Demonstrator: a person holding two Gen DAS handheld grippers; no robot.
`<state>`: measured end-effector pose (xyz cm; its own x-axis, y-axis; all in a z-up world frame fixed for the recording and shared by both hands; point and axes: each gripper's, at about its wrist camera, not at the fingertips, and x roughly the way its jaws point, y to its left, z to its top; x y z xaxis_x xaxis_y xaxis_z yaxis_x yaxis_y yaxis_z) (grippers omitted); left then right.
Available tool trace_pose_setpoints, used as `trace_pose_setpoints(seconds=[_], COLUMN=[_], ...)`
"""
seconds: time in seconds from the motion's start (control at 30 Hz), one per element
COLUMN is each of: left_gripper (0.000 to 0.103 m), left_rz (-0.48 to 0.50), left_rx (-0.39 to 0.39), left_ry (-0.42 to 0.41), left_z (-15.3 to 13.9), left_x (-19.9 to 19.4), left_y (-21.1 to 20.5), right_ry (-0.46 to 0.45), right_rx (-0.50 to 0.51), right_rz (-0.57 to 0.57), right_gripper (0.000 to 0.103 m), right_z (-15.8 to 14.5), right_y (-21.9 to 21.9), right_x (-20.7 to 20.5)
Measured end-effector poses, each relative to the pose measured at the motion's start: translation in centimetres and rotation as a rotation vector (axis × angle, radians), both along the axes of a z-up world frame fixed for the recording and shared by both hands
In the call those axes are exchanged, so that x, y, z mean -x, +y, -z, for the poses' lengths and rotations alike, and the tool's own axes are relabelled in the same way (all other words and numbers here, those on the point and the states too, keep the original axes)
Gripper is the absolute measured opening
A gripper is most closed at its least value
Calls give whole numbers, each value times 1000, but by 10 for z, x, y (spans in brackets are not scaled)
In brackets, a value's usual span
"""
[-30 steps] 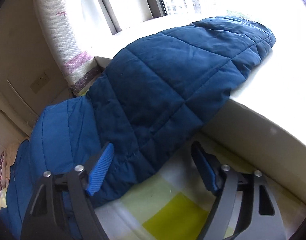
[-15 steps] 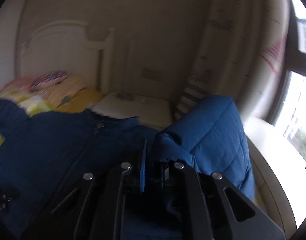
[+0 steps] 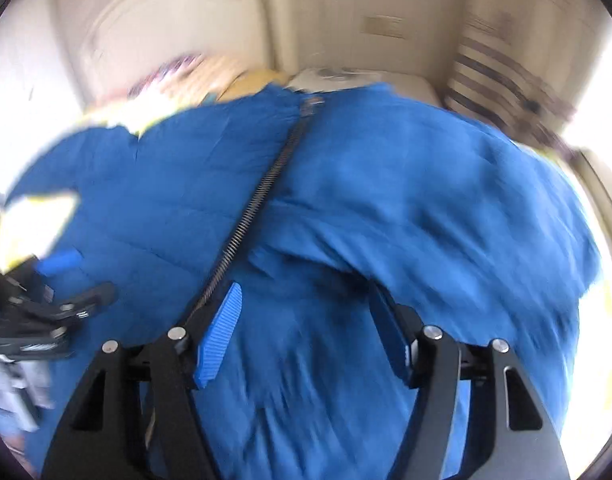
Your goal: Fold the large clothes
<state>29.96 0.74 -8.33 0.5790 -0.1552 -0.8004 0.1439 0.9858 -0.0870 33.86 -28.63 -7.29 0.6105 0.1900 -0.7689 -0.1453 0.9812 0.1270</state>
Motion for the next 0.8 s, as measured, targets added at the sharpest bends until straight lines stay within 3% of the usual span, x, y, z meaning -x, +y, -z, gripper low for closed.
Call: trace_pose_setpoints(seconds=[0.1,0.2,0.33,0.57,0.7,0.8], left_gripper=[99,99,99,99,99,99], left_rz=[0,0,-9,-26,-18,8], left_rx=[-6,-3,-2,3,-53,-107], left_ry=[-1,-2,-8,-6,1,4], left_z=[0,-1,-1,-3,-4,-15], left_x=[0,1,8,16,24,31], left_y=[-1,0,1,1,-7,-20], right_ry=[-41,19,-3,-7,-34,-166], right_rx=[-29,147,188,153,138,-8], right_rz=[28,22,-9,-60,-59,37], right_gripper=[75,77,77,77,76,75], right_z=[-1,26,28,29,27,8], right_y=[-18,-12,-17,-15,-16,-51], right_x=[40,54,56,62,82,96])
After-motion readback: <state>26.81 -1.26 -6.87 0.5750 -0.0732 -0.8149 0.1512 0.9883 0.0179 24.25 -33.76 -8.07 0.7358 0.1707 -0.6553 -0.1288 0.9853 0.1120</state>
